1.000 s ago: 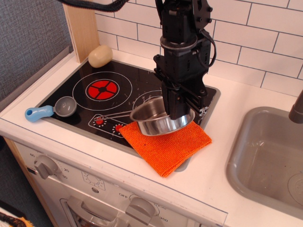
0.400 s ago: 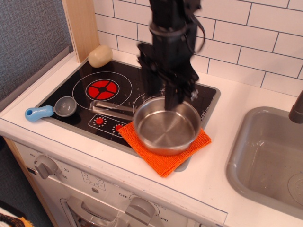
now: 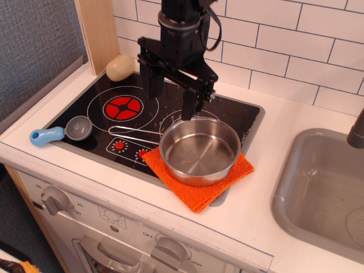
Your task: Put the pot on top of the cloth
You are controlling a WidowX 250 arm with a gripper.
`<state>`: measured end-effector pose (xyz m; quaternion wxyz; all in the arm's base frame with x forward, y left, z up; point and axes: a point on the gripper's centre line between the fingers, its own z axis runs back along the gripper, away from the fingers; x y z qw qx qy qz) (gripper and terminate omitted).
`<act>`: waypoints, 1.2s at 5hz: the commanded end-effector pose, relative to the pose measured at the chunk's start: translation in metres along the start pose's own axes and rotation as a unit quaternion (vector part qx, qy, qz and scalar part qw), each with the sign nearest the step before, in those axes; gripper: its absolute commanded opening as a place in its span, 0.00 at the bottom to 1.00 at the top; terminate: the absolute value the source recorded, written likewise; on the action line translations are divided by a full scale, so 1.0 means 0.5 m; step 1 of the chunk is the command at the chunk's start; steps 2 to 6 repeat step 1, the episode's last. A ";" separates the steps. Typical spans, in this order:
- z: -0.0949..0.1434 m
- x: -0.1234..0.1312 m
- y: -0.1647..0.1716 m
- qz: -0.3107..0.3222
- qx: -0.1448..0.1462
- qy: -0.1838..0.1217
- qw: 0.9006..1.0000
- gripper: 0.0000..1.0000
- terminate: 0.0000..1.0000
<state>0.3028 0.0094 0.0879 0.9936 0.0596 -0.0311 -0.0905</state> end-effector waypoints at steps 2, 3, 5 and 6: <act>0.031 -0.005 0.009 0.005 0.005 -0.022 1.000 1.00 1.00; 0.031 -0.005 0.009 0.005 0.005 -0.022 1.000 1.00 1.00; 0.031 -0.005 0.009 0.005 0.005 -0.022 1.000 1.00 1.00; 0.031 -0.005 0.009 0.005 0.005 -0.022 1.000 1.00 1.00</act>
